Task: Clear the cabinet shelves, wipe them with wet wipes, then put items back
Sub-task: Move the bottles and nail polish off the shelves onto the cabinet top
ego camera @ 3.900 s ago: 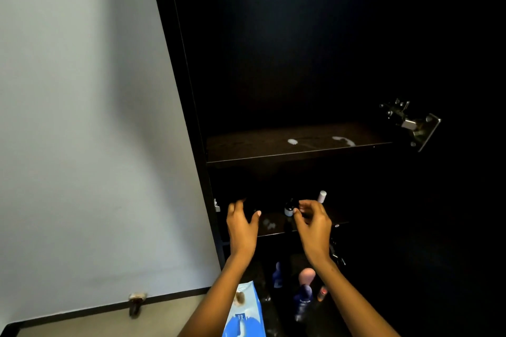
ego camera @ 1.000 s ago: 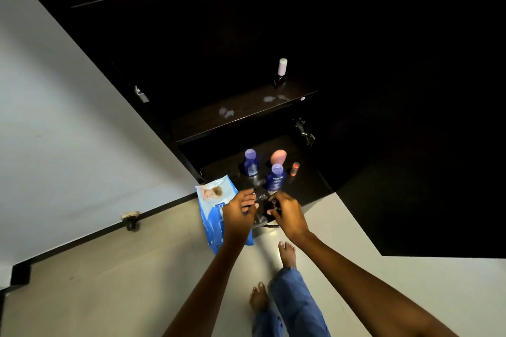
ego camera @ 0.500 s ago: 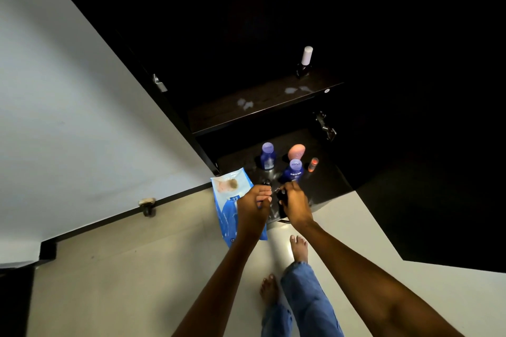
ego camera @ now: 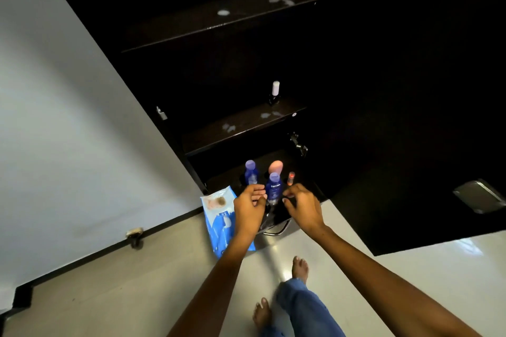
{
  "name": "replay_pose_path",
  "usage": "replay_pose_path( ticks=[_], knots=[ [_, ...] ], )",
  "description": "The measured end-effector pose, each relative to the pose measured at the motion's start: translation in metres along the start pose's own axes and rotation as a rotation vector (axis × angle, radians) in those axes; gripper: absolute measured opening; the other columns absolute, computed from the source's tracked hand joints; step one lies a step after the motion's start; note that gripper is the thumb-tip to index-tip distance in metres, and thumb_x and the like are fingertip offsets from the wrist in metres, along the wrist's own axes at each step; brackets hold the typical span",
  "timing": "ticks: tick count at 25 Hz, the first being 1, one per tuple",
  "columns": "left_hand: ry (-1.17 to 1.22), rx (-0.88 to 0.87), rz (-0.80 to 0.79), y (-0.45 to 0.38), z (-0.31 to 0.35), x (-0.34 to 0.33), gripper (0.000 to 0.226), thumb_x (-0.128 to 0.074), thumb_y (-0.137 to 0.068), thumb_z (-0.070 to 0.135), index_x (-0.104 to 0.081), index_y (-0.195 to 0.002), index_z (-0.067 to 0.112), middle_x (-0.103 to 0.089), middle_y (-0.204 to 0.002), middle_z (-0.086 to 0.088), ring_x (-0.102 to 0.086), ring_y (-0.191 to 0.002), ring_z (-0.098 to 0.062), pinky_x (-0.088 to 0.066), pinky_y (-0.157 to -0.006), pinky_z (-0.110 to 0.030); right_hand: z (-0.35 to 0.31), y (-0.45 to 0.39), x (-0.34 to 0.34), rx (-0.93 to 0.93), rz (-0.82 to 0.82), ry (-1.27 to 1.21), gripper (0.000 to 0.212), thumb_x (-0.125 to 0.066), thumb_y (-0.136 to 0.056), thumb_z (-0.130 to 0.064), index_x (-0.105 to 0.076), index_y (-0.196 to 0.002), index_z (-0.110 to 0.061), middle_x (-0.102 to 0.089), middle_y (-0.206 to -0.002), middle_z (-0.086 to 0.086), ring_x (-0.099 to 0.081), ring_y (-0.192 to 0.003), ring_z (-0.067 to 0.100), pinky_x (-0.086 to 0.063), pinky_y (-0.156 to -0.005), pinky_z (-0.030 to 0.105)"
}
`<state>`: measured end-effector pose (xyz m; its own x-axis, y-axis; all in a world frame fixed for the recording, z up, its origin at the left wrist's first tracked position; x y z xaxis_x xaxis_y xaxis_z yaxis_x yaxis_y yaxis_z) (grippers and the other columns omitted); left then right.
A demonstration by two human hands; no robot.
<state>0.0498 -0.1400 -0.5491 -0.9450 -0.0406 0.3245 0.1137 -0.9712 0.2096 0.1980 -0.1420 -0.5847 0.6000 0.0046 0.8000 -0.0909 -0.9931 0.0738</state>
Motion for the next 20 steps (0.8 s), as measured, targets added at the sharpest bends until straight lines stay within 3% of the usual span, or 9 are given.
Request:
replay_pose_path(
  ticks=[5,8,12,14,16,20],
  knots=[
    [0.003,-0.101,0.049,-0.012,0.054,-0.002,0.02,-0.058,-0.079,-0.002,-0.067,-0.093,0.01,-0.07,-0.084,-0.008,-0.066,-0.076,-0.015,-0.052,-0.077,-0.02,-0.038,-0.036,0.07,0.071,0.182,-0.21,0.007,-0.065,-0.081,-0.015,-0.067,-0.088,-0.016,-0.067,-0.095,0.001,-0.066,-0.083,0.017,-0.056,-0.074,0.04],
    [0.039,-0.143,0.077,-0.027,0.079,-0.001,0.015,-0.061,-0.081,0.0,-0.065,-0.095,0.006,-0.067,-0.082,-0.003,-0.062,-0.073,-0.008,-0.048,-0.067,-0.005,-0.066,-0.067,0.098,0.123,0.309,-0.268,0.008,-0.066,-0.081,-0.014,-0.067,-0.089,-0.014,-0.068,-0.094,0.002,-0.067,-0.084,0.015,-0.056,-0.075,0.037],
    [0.041,-0.16,0.115,-0.046,0.093,-0.001,0.013,-0.062,-0.081,0.003,-0.066,-0.094,0.008,-0.067,-0.08,-0.003,-0.063,-0.074,-0.011,-0.049,-0.069,-0.009,-0.093,-0.104,0.119,0.172,0.395,-0.366,0.014,-0.067,-0.082,-0.011,-0.064,-0.096,-0.011,-0.065,-0.098,0.003,-0.066,-0.085,0.014,-0.054,-0.073,0.029],
    [0.039,-0.155,0.134,-0.052,0.097,-0.002,0.013,-0.063,-0.081,0.003,-0.066,-0.093,0.008,-0.067,-0.079,-0.004,-0.063,-0.073,-0.012,-0.05,-0.069,-0.014,-0.099,-0.119,0.122,0.185,0.404,-0.393,0.021,-0.067,-0.082,-0.008,-0.061,-0.102,-0.008,-0.061,-0.103,0.006,-0.064,-0.088,0.014,-0.053,-0.074,0.026],
    [0.042,-0.149,0.142,-0.057,0.1,-0.003,0.013,-0.063,-0.082,0.004,-0.066,-0.093,0.008,-0.067,-0.079,-0.004,-0.062,-0.073,-0.01,-0.049,-0.067,-0.01,-0.103,-0.136,0.123,0.165,0.381,-0.408,0.032,-0.068,-0.08,-0.006,-0.056,-0.11,-0.006,-0.057,-0.112,0.01,-0.06,-0.096,0.016,-0.054,-0.082,0.032],
    [0.037,-0.143,0.149,-0.061,0.102,-0.003,0.012,-0.063,-0.082,0.005,-0.066,-0.094,0.009,-0.067,-0.079,-0.002,-0.063,-0.075,-0.01,-0.047,-0.065,-0.004,-0.113,-0.163,0.122,0.097,0.223,-0.345,0.052,-0.07,-0.08,-0.008,-0.044,-0.125,-0.006,-0.05,-0.129,0.014,-0.054,-0.114,0.026,-0.048,-0.094,0.035]
  ],
)
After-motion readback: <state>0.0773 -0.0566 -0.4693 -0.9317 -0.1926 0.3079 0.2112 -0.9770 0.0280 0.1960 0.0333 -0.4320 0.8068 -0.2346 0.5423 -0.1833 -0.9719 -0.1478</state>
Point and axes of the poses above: each hand's wrist, its own y-axis away from the middle knuckle, its own x-axis out of the back of the hand, z = x × y, the point moved 1 cm from there along -y, towards the middle knuckle
